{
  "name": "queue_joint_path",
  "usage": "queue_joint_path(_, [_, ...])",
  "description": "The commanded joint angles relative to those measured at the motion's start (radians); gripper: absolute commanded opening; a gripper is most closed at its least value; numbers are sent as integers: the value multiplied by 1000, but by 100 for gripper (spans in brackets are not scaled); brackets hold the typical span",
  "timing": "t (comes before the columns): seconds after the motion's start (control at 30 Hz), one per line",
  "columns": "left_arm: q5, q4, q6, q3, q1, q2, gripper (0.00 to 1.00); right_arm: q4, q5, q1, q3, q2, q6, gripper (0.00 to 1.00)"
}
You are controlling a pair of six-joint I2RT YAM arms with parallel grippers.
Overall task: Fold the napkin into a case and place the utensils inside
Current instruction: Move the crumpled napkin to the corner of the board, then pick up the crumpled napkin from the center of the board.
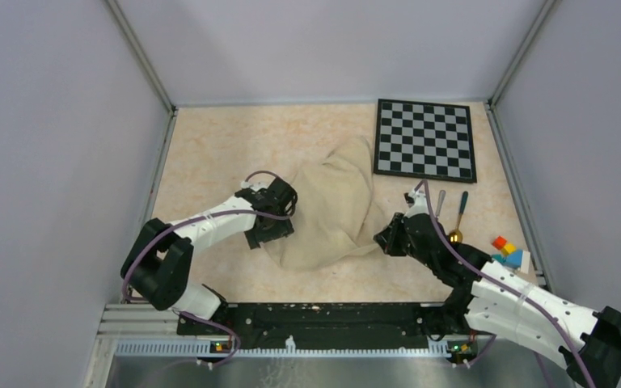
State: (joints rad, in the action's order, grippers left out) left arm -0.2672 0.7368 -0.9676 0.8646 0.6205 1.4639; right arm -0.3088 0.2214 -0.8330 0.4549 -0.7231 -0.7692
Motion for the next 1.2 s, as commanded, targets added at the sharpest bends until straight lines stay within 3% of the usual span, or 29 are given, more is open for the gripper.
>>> queue_joint_path(0.0, [-56,58,-198,75,5,24,84,13,-18,6,-7,27,1,0])
queue_joint_path(0.17, [-71,77,-285,131,19,31,98,-5,-1,6,-22,69,5,0])
queue_joint_path(0.27, [-67,84,-319,183,23,74,99,-13,7,6,-25,81,6,0])
queue_joint_path(0.43, [-61,375,-442,417,22,300,98,-13,6,6,-22,82,7,0])
queue_joint_path(0.53, [-57,444,-440,511,18,409,91,-16,5,7,-21,85,6,0])
queue_joint_path(0.67, [-25,387,-449,477,10,433,79,-26,10,8,-24,94,4,0])
queue_joint_path(0.87, [-45,319,-513,309,8,325,71,-53,22,8,-22,110,6,0])
queue_joint_path(1.1, [-54,216,-484,144,-7,180,44,-44,43,8,-6,89,18,0])
queue_joint_path(1.17, [-71,196,-462,120,-7,131,46,-36,40,8,-1,75,22,0])
